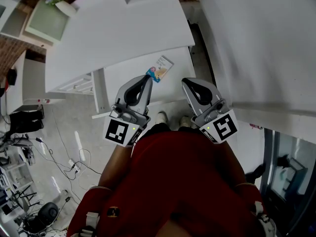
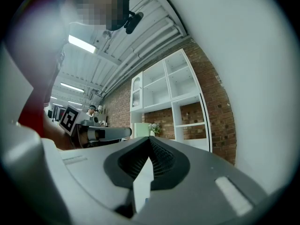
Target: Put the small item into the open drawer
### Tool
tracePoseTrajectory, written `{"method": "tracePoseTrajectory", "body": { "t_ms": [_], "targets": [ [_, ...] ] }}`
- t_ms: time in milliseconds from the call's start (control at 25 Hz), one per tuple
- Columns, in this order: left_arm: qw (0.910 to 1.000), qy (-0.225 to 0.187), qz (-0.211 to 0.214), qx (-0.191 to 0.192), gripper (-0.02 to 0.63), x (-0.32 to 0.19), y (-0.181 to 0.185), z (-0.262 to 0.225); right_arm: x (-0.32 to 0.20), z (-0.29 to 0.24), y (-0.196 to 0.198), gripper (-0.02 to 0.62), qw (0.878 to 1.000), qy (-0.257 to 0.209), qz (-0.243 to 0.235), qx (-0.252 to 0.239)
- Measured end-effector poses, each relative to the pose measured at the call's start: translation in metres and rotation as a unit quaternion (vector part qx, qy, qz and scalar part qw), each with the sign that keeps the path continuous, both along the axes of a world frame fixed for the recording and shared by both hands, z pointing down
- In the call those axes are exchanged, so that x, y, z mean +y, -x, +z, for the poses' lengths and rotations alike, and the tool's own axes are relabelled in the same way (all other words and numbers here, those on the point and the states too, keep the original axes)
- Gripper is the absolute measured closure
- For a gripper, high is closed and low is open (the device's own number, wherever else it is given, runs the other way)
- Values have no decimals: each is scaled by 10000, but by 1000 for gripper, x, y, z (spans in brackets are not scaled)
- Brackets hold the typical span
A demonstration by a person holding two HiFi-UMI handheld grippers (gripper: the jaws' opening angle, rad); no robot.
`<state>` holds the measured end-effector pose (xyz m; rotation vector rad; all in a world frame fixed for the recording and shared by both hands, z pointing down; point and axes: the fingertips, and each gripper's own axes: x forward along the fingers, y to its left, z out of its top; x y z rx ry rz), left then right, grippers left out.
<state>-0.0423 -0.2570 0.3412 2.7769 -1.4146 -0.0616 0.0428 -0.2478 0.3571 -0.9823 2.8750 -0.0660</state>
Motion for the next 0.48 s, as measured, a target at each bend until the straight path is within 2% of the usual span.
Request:
{"method": "tracePoseTrajectory", "body": {
  "t_ms": [480],
  "targets": [
    [10000, -11, 5, -35, 601, 3, 3, 0, 1, 0, 1, 584, 10000, -24, 34, 2]
  ]
}}
